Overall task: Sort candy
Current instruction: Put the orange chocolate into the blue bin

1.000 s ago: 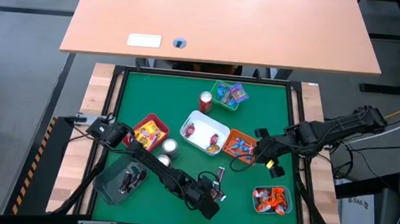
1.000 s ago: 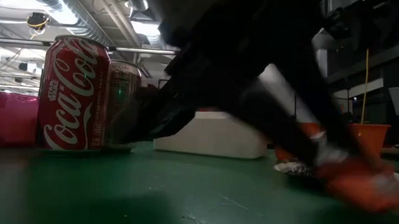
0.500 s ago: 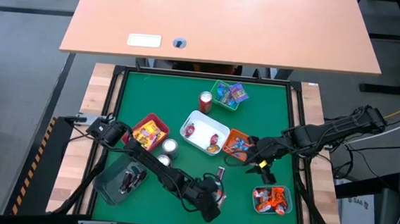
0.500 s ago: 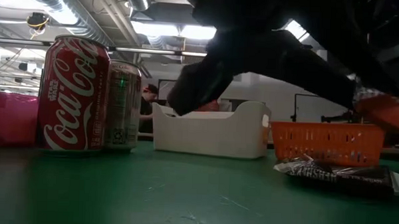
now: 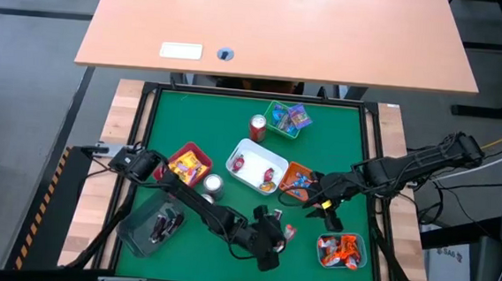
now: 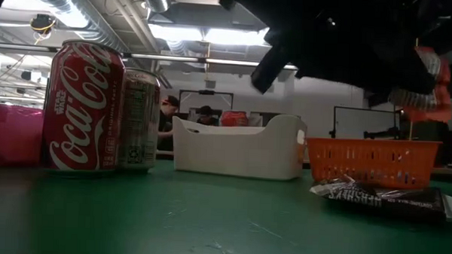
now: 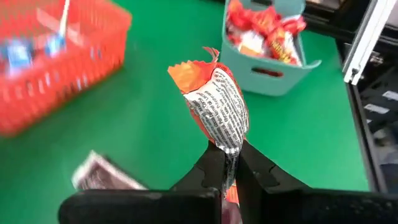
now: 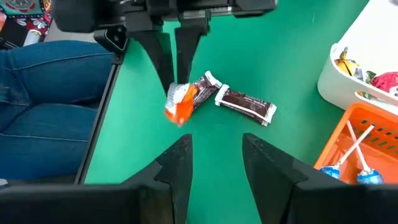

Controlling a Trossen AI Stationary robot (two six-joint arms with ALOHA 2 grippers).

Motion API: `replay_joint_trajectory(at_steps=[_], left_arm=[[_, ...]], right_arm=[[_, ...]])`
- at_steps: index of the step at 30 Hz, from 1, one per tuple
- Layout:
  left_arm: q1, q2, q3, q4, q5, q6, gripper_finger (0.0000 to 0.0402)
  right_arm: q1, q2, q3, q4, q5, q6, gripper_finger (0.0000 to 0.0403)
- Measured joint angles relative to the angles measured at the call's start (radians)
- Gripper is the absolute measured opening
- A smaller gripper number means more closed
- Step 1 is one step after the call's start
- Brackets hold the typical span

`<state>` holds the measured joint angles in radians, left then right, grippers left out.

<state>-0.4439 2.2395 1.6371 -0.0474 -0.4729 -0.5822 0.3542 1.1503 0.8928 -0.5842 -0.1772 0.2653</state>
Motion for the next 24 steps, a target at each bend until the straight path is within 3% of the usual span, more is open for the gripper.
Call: replay_joint_trajectory(at_steps=[8, 13, 24], left_arm=[[0.032, 0.000, 0.000, 0.101, -0.103, 0.294, 0.0009], [0.059, 0.000, 0.000, 0.166, -0.199, 0.349, 0.0009], [0.076, 0.000, 0.000, 0.246, -0.190, 0.435, 0.0009]], right_arm=[[0.000, 0.000, 0.000, 0.015, 0.000, 0.058, 0.0140], [0.000, 0.000, 0.000, 0.015, 0.000, 0.080, 0.0140], [-0.001, -0.002, 0.000, 0.015, 0.020, 0.082, 0.0132]])
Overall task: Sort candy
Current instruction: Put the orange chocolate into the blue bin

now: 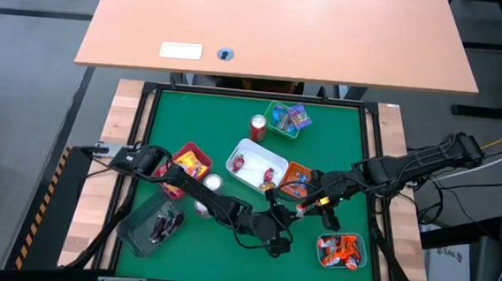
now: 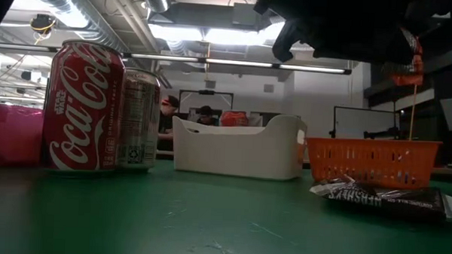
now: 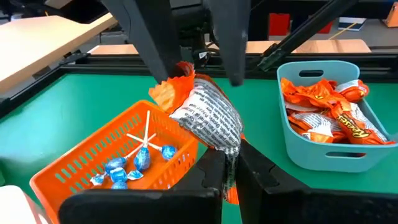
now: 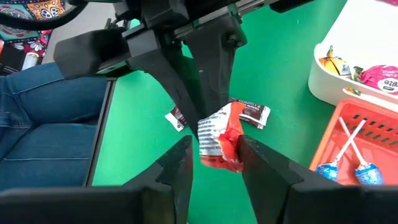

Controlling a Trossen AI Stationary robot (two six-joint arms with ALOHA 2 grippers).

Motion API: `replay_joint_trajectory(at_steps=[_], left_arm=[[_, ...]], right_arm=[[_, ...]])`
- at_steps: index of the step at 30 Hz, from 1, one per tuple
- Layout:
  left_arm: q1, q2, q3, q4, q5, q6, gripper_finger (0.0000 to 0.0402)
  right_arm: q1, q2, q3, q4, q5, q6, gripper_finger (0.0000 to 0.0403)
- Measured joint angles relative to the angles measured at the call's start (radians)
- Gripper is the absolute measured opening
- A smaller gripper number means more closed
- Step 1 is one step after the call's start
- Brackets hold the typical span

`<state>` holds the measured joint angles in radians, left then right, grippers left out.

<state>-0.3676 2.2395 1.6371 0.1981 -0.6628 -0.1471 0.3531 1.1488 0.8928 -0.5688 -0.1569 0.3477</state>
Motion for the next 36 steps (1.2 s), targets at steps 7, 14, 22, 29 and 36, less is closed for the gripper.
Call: replay_joint_trajectory(at_steps=[7, 14, 22, 29, 36], left_arm=[[-0.001, 0.000, 0.000, 0.007, 0.001, 0.000, 0.0009], [0.000, 0.000, 0.000, 0.006, 0.000, 0.000, 0.0009], [0.002, 0.000, 0.000, 0.009, 0.046, -0.011, 0.0052], [0.005, 0.000, 0.002, 0.012, 0.047, -0.061, 0.0128], [0.004, 0.000, 0.002, 0.007, 0.053, -0.060, 0.0148]], right_arm=[[0.000, 0.000, 0.000, -0.001, 0.006, -0.005, 0.0041], [0.000, 0.000, 0.000, -0.001, 0.003, -0.008, 0.0018], [0.000, 0.001, 0.008, -0.017, -0.004, -0.015, 0.0004], [0.002, 0.002, 0.126, -0.239, -0.022, -0.041, 0.0001], [0.115, 0.000, 0.139, -0.396, -0.040, 0.051, 0.0001]])
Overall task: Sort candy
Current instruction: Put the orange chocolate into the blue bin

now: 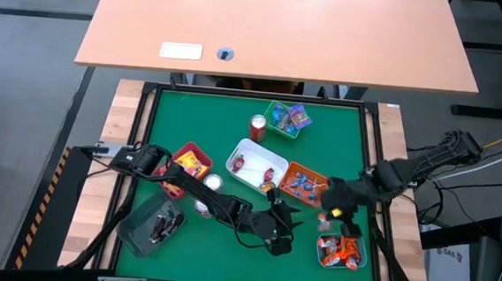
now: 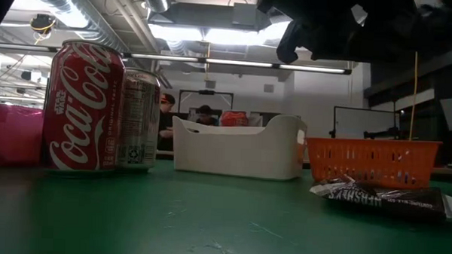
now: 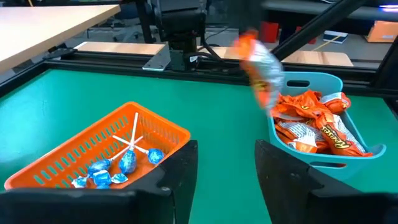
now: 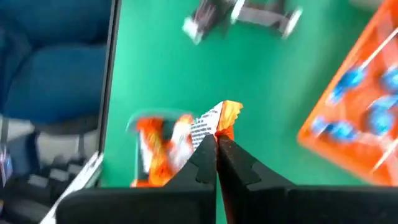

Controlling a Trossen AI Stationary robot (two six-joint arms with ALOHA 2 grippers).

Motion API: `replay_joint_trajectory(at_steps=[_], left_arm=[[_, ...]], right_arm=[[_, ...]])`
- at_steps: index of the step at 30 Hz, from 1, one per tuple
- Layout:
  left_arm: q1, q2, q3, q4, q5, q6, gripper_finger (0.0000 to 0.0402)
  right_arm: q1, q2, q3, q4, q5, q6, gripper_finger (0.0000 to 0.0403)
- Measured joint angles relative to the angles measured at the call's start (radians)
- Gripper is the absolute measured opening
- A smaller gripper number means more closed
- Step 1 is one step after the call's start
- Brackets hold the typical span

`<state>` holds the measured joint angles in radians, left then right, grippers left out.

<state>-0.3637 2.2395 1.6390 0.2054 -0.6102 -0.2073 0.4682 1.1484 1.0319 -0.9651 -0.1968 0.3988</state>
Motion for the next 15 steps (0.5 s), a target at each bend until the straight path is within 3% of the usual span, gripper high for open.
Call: replay_joint_trajectory(at_steps=[7, 15], left_arm=[[0.000, 0.000, 0.000, -0.001, 0.000, 0.000, 0.0149], [0.000, 0.000, 0.000, -0.003, 0.001, 0.000, 0.0149]], right_arm=[[0.209, 0.000, -0.028, -0.013, 0.003, 0.180, 0.0001], [0.362, 0.000, -0.028, -0.013, 0.100, 0.288, 0.0002]])
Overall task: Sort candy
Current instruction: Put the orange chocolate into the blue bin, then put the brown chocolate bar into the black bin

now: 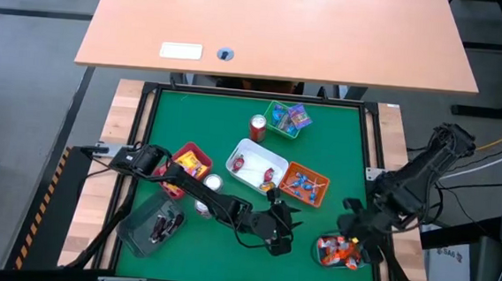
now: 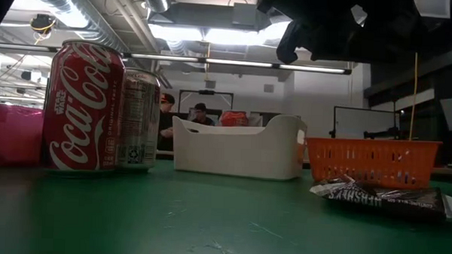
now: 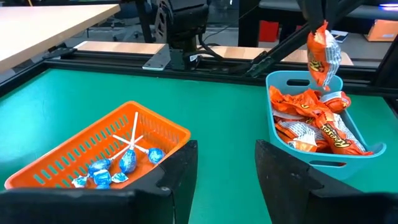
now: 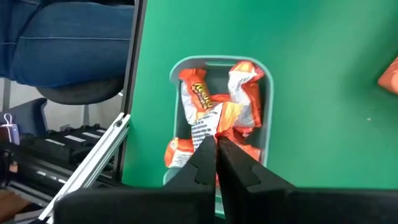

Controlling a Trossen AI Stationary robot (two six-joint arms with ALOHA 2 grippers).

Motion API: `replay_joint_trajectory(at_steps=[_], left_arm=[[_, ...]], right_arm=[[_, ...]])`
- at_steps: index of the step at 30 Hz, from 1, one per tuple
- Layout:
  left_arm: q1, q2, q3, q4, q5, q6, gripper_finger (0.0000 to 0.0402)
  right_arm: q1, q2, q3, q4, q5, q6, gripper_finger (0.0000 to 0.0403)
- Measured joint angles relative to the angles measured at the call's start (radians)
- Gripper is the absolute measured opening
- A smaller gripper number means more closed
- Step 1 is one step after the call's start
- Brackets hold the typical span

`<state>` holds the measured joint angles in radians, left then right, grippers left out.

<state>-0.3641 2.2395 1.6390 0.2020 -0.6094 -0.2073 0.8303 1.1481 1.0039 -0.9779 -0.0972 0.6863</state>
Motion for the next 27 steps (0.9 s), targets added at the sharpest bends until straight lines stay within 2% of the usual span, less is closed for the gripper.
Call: replay_joint_trajectory(at_steps=[6, 17, 27], left_arm=[[0.000, 0.000, 0.000, -0.024, 0.002, -0.039, 0.0149], [-0.001, 0.000, 0.000, -0.189, 0.003, -0.266, 0.0149], [-0.001, 0.000, -0.002, -0.447, 0.112, -0.605, 0.0149]], right_arm=[[0.036, 0.000, 0.000, 0.000, -0.030, 0.046, 0.0022], [0.034, 0.000, 0.000, 0.000, -0.044, 0.072, 0.0122], [0.034, 0.000, 0.000, 0.000, -0.043, 0.072, 0.0132]])
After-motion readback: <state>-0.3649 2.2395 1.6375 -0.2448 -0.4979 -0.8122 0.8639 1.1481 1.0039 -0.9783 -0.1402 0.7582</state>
